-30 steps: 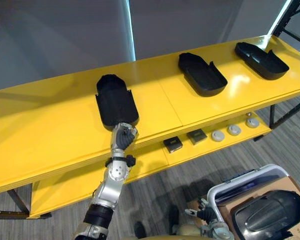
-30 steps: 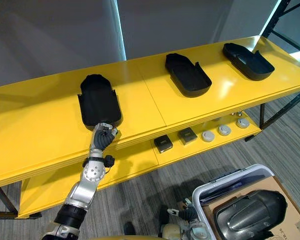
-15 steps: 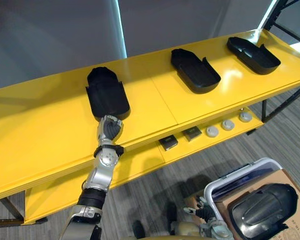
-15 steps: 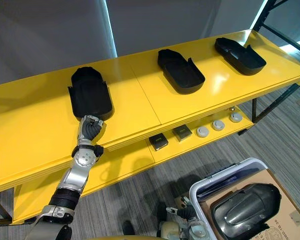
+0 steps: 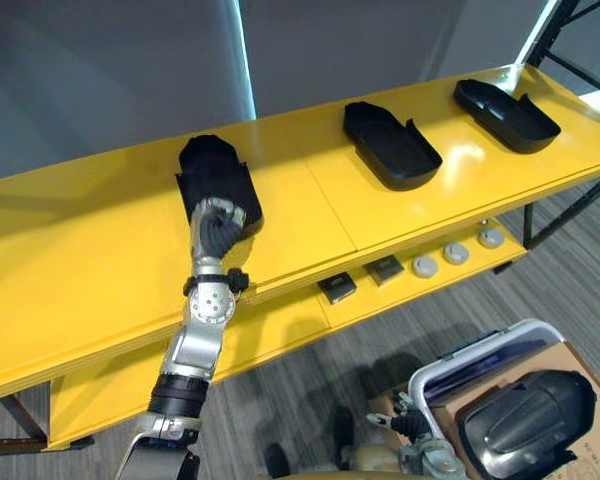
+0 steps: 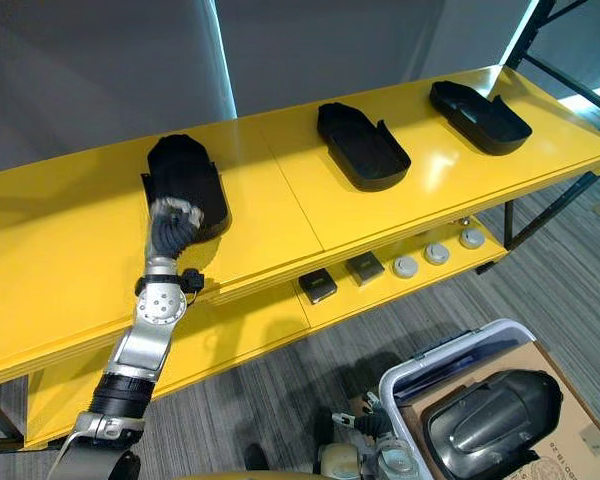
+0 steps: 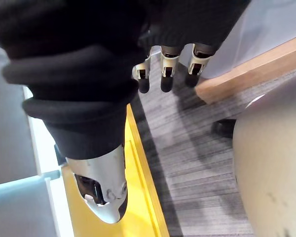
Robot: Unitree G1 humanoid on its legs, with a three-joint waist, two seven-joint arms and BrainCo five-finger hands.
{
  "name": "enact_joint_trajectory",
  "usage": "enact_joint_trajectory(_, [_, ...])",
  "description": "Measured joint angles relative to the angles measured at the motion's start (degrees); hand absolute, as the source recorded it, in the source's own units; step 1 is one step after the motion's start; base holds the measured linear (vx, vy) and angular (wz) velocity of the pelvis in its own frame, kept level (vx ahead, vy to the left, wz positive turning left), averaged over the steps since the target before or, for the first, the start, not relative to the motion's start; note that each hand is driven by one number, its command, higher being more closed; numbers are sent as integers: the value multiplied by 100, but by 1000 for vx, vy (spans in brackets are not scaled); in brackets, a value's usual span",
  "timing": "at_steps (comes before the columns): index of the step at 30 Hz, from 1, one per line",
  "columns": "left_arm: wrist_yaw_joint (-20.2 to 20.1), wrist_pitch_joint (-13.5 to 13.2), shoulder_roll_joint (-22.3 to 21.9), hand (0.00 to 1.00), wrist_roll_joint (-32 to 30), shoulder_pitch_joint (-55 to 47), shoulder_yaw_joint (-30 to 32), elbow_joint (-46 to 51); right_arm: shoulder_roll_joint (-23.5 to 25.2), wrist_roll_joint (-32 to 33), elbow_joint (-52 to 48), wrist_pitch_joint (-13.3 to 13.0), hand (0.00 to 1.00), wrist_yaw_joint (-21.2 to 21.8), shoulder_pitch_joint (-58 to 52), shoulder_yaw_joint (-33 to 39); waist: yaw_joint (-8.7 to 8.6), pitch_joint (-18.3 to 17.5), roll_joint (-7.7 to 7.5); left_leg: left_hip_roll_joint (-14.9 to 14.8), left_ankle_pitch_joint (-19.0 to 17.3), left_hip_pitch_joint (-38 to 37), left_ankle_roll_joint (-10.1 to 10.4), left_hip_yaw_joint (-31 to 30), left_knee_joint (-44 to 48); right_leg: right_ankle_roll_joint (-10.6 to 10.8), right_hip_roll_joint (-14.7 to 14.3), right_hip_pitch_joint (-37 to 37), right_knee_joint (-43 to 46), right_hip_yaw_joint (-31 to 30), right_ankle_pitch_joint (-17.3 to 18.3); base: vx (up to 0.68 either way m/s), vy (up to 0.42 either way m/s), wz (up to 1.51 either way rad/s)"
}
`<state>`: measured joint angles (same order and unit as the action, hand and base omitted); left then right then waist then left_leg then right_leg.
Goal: Walk over and take plastic housings, then place them on the shelf
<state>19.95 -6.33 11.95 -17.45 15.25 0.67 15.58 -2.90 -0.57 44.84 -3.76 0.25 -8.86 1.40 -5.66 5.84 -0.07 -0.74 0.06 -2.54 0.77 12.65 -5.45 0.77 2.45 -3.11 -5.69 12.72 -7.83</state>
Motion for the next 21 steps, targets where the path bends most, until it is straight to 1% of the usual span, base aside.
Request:
enact_joint_trajectory(2, [97,-314,-6,100,426,-439,685,630,-13,1,151,12,0,3,74,72,33,-6,39,4,21,-3,-3,-147,0,8,18,73,0,126,27,-16,19,36])
enact_joint_trajectory(3, [189,-453,-50,100,699,-698,1164,799,-31,0,204,22,0,3,82,85,92,-14,59,7,26,-10,5,-234,-1,6,28,122,0,187,48,-19,23,39])
enact_joint_trajectory(4, [261,-540,-95,100,903,-851,1511,819,-48,0,255,25,0,3,80,95,183,-12,65,14,29,-5,12,-289,-2,-9,39,166,0,243,71,-27,22,35])
enact_joint_trajectory(5, [327,-582,-137,100,1074,-975,1746,818,-60,0,317,26,0,3,98,107,221,-17,68,18,28,-3,15,-341,-5,-15,46,199,0,299,90,-28,20,39])
enact_joint_trajectory(6, [461,-614,-259,100,1295,-1228,2171,814,-87,-2,386,36,0,2,108,112,315,-20,73,24,38,-8,19,-458,-18,0,58,259,0,395,116,-28,30,49])
enact_joint_trajectory(7, [601,-618,-394,100,1421,-1551,2497,789,-96,-4,395,55,0,-3,86,114,370,-25,65,24,47,-9,15,-536,-33,18,67,305,0,477,151,-16,25,46])
enact_joint_trajectory(8, [673,-617,-470,100,1487,-1759,2635,769,-94,-7,394,61,0,-8,85,113,411,-29,60,25,48,-9,15,-566,-34,24,69,321,0,495,164,-1,31,34])
enact_joint_trajectory(9, [766,-610,-626,100,1613,-2149,2875,632,-89,-7,392,62,0,-12,83,113,510,-34,52,24,47,-12,14,-609,-35,15,71,345,0,539,180,9,18,24])
enact_joint_trajectory(10, [797,-602,-760,100,1738,-2414,2993,481,-87,-11,384,68,0,-14,85,112,562,-37,48,20,46,-14,14,-634,-35,17,75,369,1,596,192,14,26,24])
enact_joint_trajectory(11, [786,-557,-1002,0,2012,-2852,3126,207,-46,-42,295,96,0,-19,84,148,660,-52,37,19,38,-25,0,-629,-40,28,85,393,2,634,215,15,20,15])
enact_joint_trajectory(12, [760,-511,-1099,0,2060,-3042,3152,81,-14,-63,265,108,0,-19,99,186,673,-62,34,16,32,-27,-6,-619,-40,30,85,396,2,640,218,21,25,9])
enact_joint_trajectory(13, [677,-339,-1258,0,2079,-3343,3168,-266,60,-79,109,156,0,-26,105,213,672,-95,31,15,27,-26,-12,-605,-40,39,92,404,2,673,229,19,22,4])
enact_joint_trajectory(14, [599,-243,-1319,0,2077,-3456,3169,-482,84,-112,51,165,0,-24,98,205,668,-129,27,9,24,-25,-13,-582,-35,38,92,407,2,687,233,0,0,0])
enact_joint_trajectory(16, [374,52,-1406,0,2059,-3564,3168,-1595,158,-165,-111,192,0,-9,82,164,690,-246,13,-19,15,-78,-5,-458,-32,21,86,445,2,683,245,28,19,-7])
enact_joint_trajectory(17, [204,279,-1409,0,1902,-3551,3138,-2230,182,-180,-211,200,0,-6,81,77,683,-259,-10,-25,1,-164,1,-420,-29,20,81,515,3,659,264,29,18,-12])
enact_joint_trajectory(18, [87,392,-1410,0,1845,-3536,3079,-2683,191,-180,-310,217,0,-6,62,23,675,-267,-23,-31,-4,-228,6,-388,-26,38,78,570,3,643,282,16,20,-15])
enact_joint_trajectory(19, [-74,473,-1422,0,1777,-3539,2945,-3240,218,-181,-389,216,0,-5,48,-24,670,-337,-43,-38,-21,-255,12,-339,-18,61,74,584,3,611,301,1,16,-14])
enact_joint_trajectory(21, [-302,495,-1445,0,1778,-3533,2714,-3823,268,-180,-426,218,0,-13,18,-24,666,-386,-45,-48,-53,-282,26,-266,-19,64,66,584,6,588,306,-3,13,-17])
